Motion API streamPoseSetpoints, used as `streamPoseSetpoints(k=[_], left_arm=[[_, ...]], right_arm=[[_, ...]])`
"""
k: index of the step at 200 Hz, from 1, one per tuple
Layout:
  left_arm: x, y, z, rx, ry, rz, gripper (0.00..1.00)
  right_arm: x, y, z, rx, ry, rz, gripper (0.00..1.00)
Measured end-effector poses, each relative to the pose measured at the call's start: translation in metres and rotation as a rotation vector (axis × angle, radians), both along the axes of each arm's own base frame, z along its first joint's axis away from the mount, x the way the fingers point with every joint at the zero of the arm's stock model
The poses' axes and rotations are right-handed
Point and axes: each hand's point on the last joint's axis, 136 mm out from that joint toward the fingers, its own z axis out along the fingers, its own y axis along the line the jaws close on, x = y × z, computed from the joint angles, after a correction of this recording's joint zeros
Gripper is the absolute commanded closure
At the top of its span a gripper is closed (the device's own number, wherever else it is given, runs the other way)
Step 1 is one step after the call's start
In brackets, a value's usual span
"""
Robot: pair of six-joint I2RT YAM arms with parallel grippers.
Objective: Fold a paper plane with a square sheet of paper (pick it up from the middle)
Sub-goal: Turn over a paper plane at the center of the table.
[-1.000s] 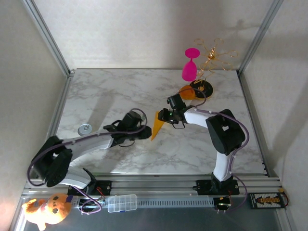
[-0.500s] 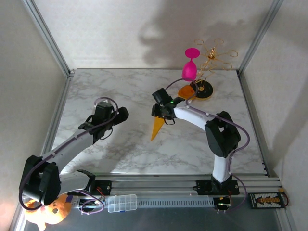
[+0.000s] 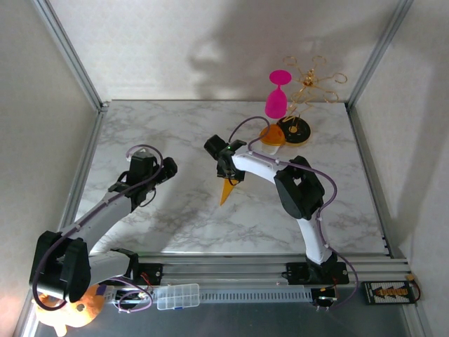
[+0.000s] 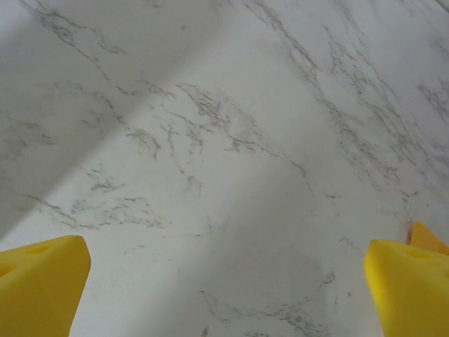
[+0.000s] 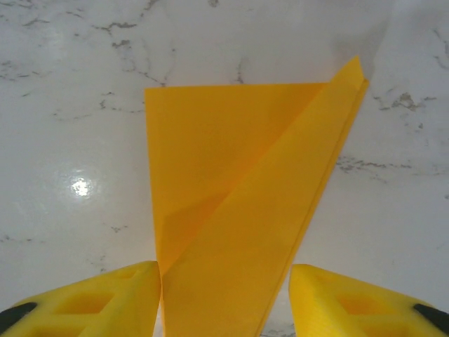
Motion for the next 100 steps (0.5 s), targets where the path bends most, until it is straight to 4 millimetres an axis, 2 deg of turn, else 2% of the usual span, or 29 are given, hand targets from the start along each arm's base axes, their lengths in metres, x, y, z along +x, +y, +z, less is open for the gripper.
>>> streamPoseSetpoints(k=[32, 72, 100], left_arm=[[0.001, -0.003, 0.001, -0.012, -0.009, -0.014, 0.01], [0.001, -0.003, -0.001, -0.013, -0.002, -0.020, 0.01], [0.001, -0.005, -0.003, -0.017, 0.004, -0.025, 0.01]], right_arm=[[0.003, 0.000, 0.001, -0.010, -0.004, -0.015, 0.54], [0.000, -0.003, -0.011, -0.036, 0.025, -0.027, 0.58], [0.000, -0.003, -0.015, -0.047, 0.036, -0.027, 0.57]])
